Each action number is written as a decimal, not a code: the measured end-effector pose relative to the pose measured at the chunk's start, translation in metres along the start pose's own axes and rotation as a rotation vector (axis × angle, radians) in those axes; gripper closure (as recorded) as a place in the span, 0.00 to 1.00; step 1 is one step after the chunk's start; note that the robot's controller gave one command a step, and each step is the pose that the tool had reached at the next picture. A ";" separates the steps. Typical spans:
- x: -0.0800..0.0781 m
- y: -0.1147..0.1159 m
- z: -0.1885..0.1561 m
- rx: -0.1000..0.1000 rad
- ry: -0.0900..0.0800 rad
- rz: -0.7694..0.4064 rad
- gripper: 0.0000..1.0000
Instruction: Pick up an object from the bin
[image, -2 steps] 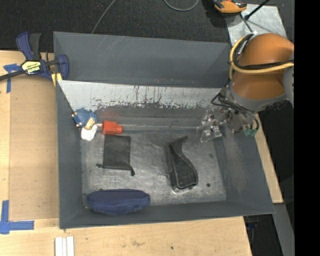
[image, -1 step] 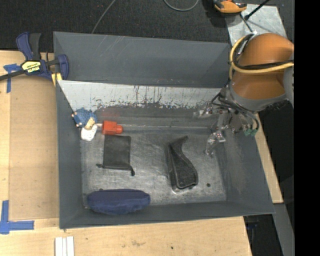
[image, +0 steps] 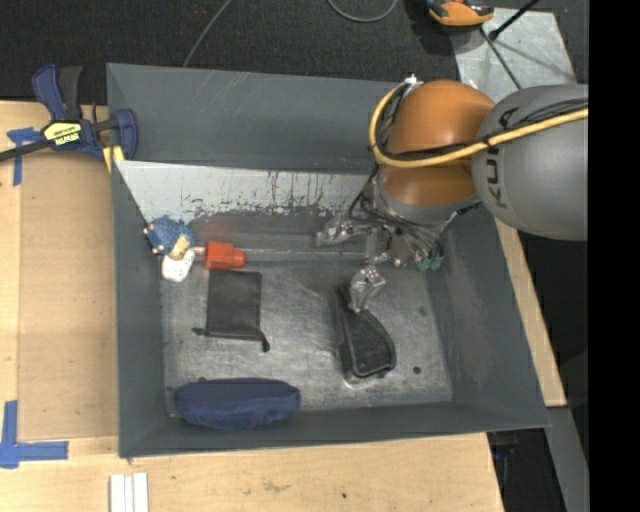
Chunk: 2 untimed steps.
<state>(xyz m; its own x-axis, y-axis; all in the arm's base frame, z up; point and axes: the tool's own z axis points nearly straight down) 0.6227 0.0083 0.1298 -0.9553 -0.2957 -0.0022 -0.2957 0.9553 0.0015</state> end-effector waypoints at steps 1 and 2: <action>0.001 -0.003 0.011 0.006 -0.017 -0.163 0.00; 0.009 0.041 -0.017 0.001 -0.005 -0.042 0.00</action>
Offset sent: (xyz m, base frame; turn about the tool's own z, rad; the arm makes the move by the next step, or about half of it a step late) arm -0.0133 -0.0074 -0.0598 -0.3447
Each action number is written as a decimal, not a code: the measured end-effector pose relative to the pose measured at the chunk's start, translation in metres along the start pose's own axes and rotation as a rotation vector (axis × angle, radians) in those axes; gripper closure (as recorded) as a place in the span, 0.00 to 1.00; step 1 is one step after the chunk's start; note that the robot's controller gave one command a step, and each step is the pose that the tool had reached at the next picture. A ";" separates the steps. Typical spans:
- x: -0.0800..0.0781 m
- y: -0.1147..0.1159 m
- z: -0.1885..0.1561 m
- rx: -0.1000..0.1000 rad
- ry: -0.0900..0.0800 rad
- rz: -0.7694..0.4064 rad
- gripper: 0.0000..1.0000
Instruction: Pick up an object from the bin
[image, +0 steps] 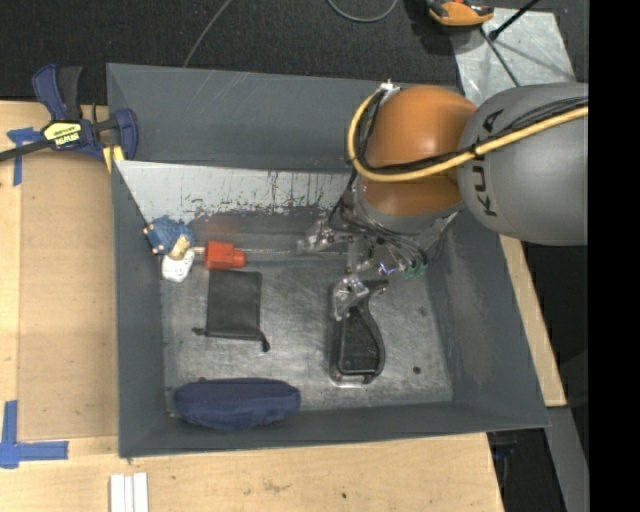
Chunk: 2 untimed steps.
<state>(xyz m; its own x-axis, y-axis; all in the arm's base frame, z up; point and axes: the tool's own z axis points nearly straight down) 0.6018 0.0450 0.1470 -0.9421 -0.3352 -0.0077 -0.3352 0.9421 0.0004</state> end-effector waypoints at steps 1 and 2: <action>-0.036 0.039 0.042 0.001 0.001 0.188 0.00; -0.052 0.102 0.073 0.004 0.000 -0.097 0.00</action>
Offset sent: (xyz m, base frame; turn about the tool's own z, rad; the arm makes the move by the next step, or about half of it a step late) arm 0.0201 0.0473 -0.0413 0.1903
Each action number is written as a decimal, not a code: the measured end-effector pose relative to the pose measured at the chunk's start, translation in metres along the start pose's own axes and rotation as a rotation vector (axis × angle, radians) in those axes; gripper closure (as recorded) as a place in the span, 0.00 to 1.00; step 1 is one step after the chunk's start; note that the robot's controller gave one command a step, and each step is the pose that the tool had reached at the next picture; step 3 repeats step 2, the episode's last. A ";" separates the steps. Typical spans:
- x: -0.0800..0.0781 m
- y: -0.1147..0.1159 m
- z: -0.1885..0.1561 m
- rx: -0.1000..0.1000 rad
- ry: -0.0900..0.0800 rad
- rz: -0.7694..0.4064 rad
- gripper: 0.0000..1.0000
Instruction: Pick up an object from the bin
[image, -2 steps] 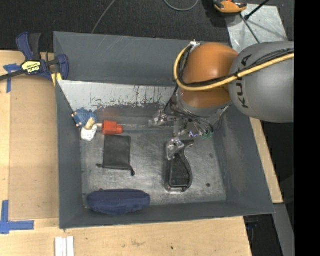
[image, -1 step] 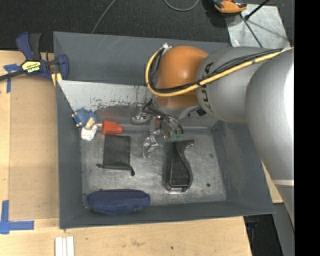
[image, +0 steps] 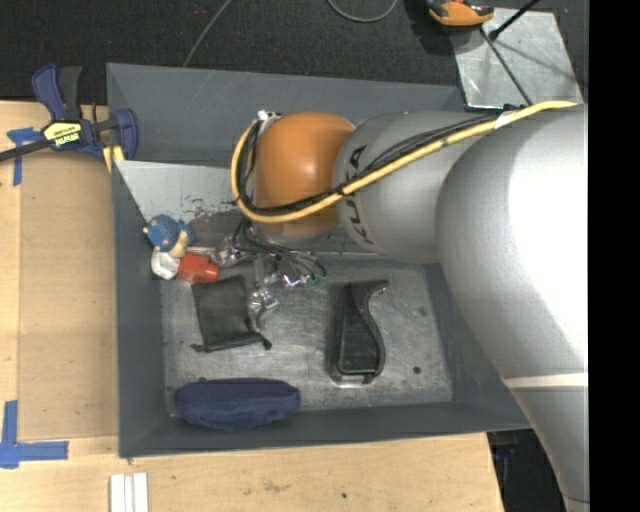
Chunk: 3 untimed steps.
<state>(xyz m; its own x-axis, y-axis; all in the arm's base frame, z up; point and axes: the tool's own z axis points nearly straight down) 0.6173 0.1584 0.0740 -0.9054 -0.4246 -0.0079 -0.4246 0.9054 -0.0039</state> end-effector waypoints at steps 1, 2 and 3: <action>-0.004 0.000 -0.004 -0.001 -0.017 0.003 1.00; 0.004 0.000 -0.135 -0.001 -0.005 0.002 1.00; 0.004 0.000 -0.135 -0.001 -0.005 0.002 1.00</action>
Offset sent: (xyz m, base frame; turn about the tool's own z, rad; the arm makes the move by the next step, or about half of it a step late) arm 0.0000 0.0000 0.0000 0.0000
